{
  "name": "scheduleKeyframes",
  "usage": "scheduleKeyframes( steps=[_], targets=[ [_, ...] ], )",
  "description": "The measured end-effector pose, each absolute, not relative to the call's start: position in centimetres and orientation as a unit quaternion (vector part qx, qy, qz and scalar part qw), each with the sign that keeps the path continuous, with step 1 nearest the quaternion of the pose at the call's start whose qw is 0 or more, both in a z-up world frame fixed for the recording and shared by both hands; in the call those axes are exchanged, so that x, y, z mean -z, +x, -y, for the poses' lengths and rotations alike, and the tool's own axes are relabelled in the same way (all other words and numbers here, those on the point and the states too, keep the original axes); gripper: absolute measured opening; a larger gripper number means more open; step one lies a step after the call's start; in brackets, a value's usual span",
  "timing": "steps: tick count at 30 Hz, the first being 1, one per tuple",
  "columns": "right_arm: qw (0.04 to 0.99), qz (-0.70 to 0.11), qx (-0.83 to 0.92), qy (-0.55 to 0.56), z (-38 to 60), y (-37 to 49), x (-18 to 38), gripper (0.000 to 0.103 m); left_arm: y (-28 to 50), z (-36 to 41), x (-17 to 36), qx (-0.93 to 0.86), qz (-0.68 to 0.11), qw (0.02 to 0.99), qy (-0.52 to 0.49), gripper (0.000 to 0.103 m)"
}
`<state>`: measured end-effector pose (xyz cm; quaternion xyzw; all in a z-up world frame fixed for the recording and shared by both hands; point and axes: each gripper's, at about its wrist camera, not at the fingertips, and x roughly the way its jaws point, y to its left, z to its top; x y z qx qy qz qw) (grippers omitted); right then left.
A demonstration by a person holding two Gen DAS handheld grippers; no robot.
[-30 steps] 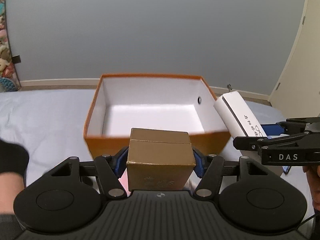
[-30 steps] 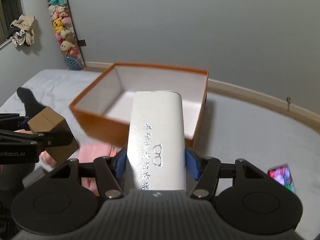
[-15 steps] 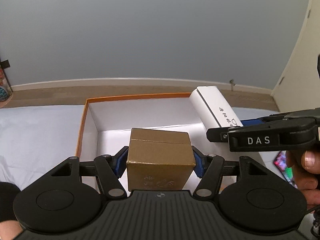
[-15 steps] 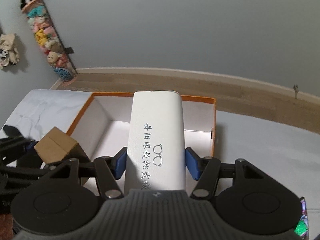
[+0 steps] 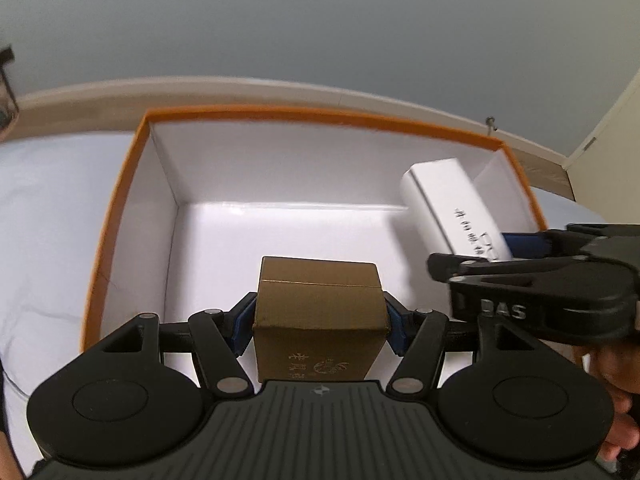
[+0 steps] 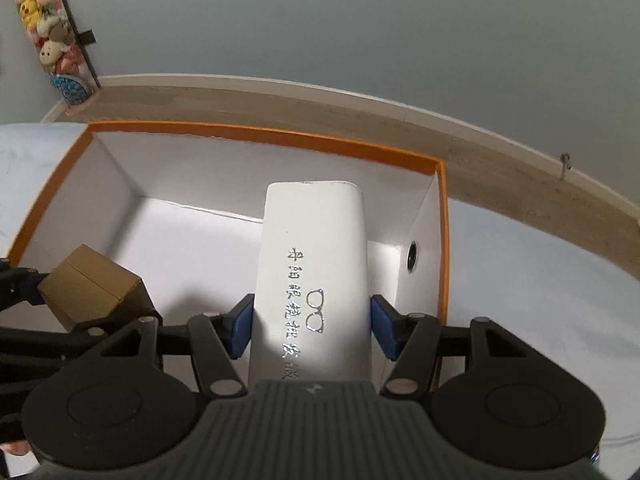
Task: Organize objects
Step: 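Carry the gold box and white case over the orange box with both grippers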
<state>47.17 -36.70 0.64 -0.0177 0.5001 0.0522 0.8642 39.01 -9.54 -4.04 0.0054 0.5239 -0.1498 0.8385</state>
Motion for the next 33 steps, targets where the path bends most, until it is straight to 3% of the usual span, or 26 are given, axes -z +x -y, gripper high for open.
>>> scheduleKeyframes(
  steps=[18,31,32,33],
  targets=[
    [0.823,-0.565,-0.031,-0.047,34.1,51.1,1.5,0.062,38.7,13.1,7.7,0.183,-0.563,0.805,0.053,0.071],
    [0.828,-0.557,-0.062,-0.007,35.1,50.9,0.2,0.063,38.0,14.2,8.4,0.183,-0.582,0.792,0.039,0.073],
    [0.832,-0.551,-0.066,-0.002,35.2,50.7,-0.3,0.065,37.9,14.3,8.5,0.183,-0.582,0.791,0.037,0.076],
    [0.838,-0.542,-0.064,-0.005,35.3,50.4,-1.0,0.079,37.8,14.3,8.5,0.185,-0.582,0.791,0.034,0.078]
  ],
)
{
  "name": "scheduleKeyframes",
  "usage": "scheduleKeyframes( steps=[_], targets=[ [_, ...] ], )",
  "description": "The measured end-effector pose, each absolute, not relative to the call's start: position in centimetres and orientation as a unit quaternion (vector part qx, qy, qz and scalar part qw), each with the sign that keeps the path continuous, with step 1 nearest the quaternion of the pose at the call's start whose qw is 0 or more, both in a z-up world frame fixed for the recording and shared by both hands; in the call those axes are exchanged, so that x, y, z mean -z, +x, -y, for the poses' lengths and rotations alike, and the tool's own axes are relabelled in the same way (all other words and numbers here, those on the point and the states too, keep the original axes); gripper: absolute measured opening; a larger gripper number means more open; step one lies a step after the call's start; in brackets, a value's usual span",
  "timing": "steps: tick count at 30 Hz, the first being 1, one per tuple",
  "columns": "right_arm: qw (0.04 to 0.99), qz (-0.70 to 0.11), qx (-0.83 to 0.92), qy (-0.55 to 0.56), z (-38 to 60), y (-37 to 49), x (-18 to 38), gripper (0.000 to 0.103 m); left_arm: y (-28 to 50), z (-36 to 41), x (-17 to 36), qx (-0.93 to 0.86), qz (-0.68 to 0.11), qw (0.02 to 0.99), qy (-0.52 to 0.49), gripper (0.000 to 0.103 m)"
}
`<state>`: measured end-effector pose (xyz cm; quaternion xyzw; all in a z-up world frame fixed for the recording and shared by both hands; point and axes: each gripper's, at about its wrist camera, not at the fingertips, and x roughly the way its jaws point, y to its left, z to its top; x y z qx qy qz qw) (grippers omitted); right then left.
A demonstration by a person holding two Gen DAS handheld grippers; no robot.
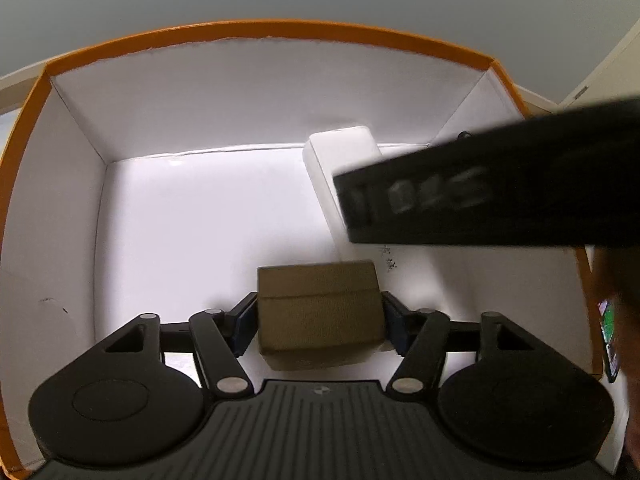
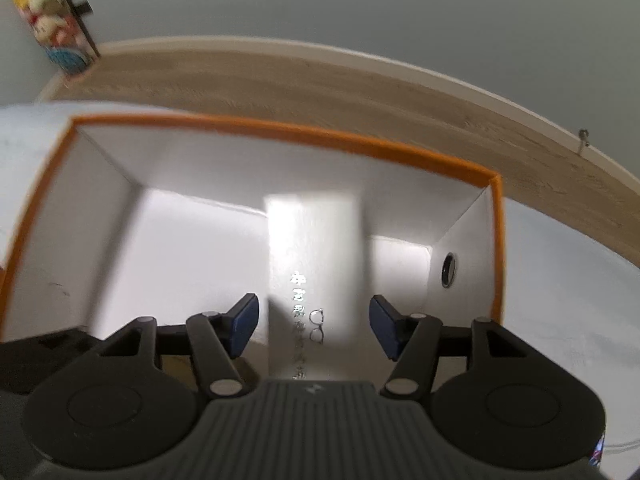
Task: Organize objects
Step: 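Carry the gold box and white case over the orange box with both grippers, then open both grippers to drop the gold box and white case inside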
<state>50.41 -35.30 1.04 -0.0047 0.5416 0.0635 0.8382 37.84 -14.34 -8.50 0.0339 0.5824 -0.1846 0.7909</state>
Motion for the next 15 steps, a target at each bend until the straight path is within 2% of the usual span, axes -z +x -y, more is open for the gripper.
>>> scheduleKeyframes(
  steps=[2,15],
  targets=[
    [0.855,-0.515,-0.06,-0.019,35.5,49.8,-2.4,0.086,37.6,14.6,8.5,0.185,-0.583,0.79,0.032,0.078],
    [0.874,-0.482,-0.064,0.015,39.4,47.8,-5.6,0.086,35.4,15.7,7.1,0.174,-0.573,0.8,0.033,0.081]
  ],
)
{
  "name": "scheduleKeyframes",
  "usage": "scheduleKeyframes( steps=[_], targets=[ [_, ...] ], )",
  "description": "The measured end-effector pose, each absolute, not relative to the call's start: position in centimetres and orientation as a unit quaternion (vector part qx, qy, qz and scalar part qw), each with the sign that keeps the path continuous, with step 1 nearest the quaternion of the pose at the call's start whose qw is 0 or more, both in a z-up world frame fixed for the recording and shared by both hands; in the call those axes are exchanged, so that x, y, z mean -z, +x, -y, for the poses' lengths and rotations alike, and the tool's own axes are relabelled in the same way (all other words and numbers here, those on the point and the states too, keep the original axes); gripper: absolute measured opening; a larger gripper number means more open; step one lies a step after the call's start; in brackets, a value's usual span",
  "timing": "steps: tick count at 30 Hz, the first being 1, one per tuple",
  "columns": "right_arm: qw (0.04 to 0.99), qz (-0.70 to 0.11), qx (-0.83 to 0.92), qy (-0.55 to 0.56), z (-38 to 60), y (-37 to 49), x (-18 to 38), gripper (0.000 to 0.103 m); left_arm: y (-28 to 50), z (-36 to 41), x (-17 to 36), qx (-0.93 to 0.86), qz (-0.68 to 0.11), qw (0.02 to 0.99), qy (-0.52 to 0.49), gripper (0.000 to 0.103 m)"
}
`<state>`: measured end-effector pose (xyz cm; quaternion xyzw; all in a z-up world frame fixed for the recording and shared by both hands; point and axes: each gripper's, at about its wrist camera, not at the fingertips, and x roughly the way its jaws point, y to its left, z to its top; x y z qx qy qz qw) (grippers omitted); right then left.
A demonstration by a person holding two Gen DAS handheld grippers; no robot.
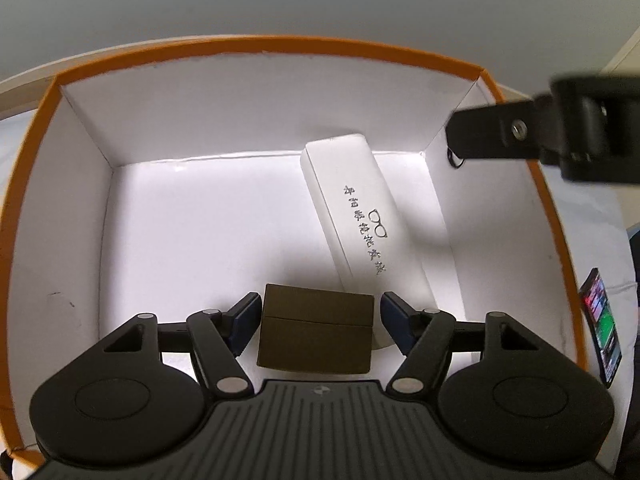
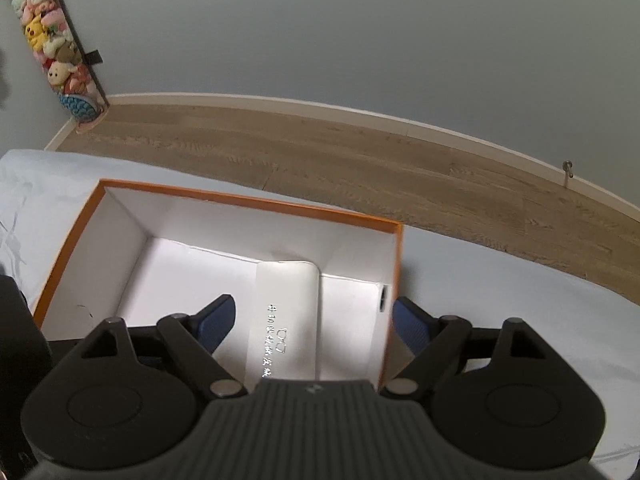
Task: Organize objects
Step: 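Open both grippers to drop the gold box and white case inside, then withdraw both grippers from the orange box back toward the items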
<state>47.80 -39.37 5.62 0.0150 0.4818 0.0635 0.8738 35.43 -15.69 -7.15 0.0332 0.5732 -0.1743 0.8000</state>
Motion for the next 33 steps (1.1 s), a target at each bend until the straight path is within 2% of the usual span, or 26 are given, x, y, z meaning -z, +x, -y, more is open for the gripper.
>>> scheduleKeyframes(
  steps=[8,13,15,18,20,25,33],
  targets=[
    [0.898,-0.432,-0.085,0.018,39.5,42.5,-9.8,0.086,37.8,11.7,4.2,0.177,-0.527,0.831,0.009,0.081],
    [0.908,-0.399,-0.105,0.066,40.4,35.8,-12.6,0.088,34.0,8.0,1.7,0.178,-0.486,0.855,-0.035,0.081],
    [0.911,-0.382,-0.124,0.092,40.8,32.8,-13.5,0.095,31.9,6.2,0.5,0.173,-0.464,0.867,-0.053,0.081],
    [0.915,-0.361,-0.147,0.107,41.4,29.2,-14.4,0.097,27.7,4.4,-2.7,0.144,-0.418,0.893,-0.084,0.078],
    [0.918,-0.352,-0.139,0.117,42.3,27.5,-13.9,0.097,24.8,3.9,-5.2,0.138,-0.377,0.909,-0.112,0.079],
    [0.911,-0.38,-0.085,0.135,44.8,25.2,-10.2,0.097,18.3,5.2,-11.1,0.142,-0.346,0.912,-0.166,0.085],
    [0.89,-0.428,-0.016,0.159,47.5,20.7,-4.7,0.097,15.7,5.6,-14.0,0.155,-0.337,0.912,-0.175,0.085]
  ],
)
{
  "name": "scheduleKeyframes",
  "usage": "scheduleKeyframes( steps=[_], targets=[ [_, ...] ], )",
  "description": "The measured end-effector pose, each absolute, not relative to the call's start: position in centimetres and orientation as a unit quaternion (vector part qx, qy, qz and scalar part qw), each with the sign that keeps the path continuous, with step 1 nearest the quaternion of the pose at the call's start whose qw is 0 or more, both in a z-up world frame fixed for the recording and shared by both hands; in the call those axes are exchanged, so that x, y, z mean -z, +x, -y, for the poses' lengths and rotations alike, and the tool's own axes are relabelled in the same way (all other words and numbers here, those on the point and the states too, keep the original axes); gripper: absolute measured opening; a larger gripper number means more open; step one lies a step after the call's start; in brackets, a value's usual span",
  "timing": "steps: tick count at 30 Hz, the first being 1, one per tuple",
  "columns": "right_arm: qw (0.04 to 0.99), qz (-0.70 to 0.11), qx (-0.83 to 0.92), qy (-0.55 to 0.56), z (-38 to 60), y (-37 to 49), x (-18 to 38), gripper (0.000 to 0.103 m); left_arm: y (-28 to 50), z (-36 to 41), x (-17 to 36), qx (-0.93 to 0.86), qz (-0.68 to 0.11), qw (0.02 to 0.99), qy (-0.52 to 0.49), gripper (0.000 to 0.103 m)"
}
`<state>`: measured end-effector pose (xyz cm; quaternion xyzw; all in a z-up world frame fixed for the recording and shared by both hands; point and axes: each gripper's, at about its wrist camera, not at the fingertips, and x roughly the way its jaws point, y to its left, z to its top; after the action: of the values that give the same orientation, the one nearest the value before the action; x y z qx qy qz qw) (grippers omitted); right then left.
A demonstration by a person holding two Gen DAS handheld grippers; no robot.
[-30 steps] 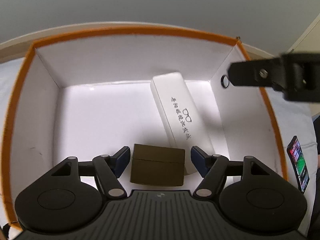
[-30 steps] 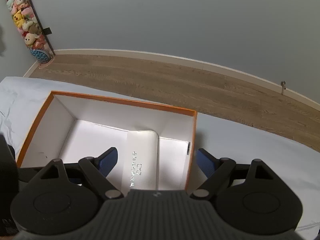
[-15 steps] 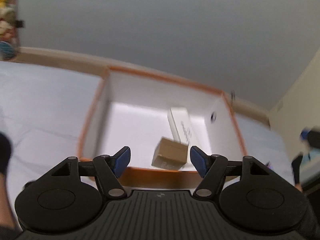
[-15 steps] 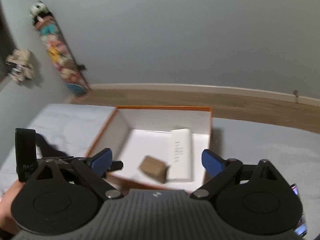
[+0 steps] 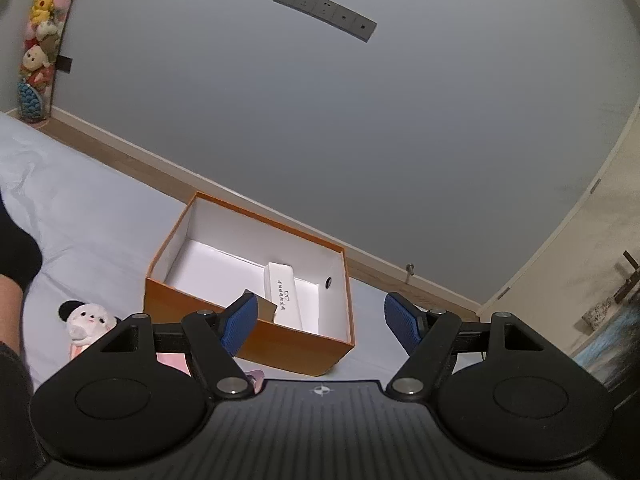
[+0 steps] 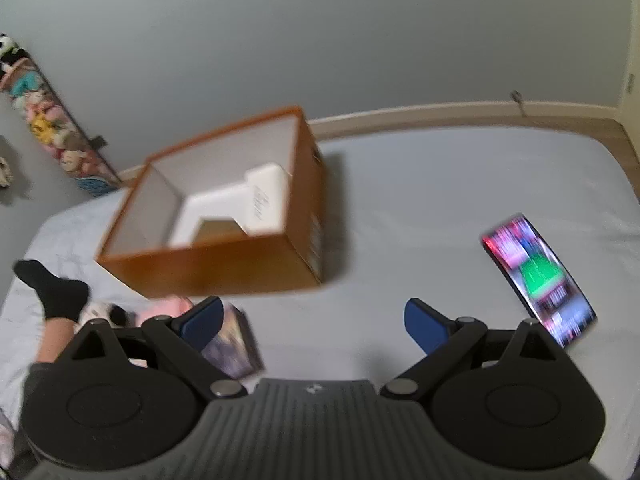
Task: Organize objects
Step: 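Withdraw both grippers from the orange box back toward the items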
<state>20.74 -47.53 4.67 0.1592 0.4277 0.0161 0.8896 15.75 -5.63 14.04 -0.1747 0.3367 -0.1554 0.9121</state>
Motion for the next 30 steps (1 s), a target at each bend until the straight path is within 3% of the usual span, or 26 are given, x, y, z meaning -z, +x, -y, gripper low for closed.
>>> scheduleKeyframes(
  steps=[6,30],
  targets=[
    [0.883,-0.447,-0.015,0.146,46.2,18.0,-2.7,0.097,14.9,4.7,-14.3,0.134,-0.323,0.917,-0.192,0.085],
    [0.904,-0.405,-0.039,0.129,45.1,10.7,-6.3,0.097,5.3,4.3,-21.5,0.147,-0.226,0.942,-0.198,0.085]
  ],
)
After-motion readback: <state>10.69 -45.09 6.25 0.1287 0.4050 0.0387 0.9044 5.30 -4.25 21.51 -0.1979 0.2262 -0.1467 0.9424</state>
